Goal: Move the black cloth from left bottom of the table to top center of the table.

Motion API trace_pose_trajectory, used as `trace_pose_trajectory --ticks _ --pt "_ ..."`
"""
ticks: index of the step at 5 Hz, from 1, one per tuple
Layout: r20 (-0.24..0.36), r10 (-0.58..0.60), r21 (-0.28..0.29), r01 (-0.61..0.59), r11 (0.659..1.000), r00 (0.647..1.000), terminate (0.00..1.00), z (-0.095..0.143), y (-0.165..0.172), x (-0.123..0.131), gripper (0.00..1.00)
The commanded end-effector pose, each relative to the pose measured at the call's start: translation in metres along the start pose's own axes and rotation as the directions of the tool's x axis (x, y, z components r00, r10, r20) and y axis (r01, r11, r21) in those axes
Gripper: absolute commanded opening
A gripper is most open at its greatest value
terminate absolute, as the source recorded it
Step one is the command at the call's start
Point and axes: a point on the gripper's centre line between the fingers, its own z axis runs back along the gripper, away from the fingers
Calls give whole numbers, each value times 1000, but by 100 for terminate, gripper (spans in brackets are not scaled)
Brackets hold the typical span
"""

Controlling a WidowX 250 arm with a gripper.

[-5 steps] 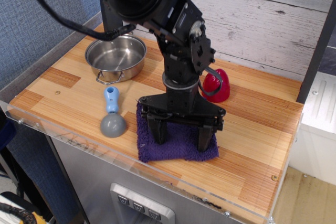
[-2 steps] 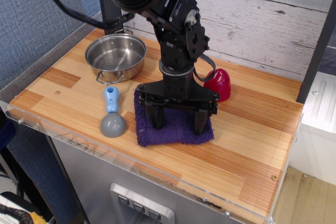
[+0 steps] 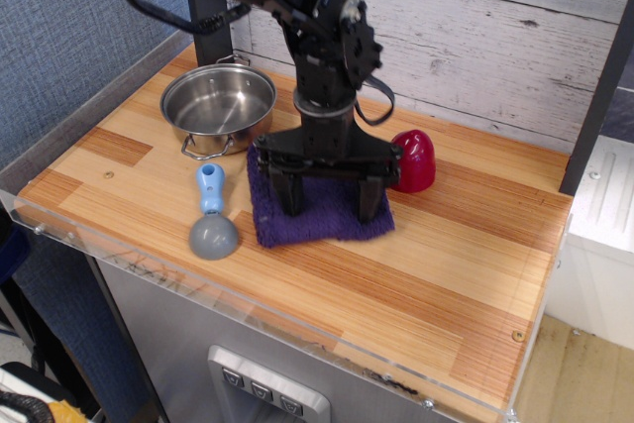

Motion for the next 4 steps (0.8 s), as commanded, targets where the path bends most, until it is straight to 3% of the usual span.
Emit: trace_pose_trajectory --ticks 1,4 --pt "-24 36 1 -36 999 999 0 -12 15 32 100" --pt "-4 36 -52 -36 998 999 0 -4 -3 76 100"
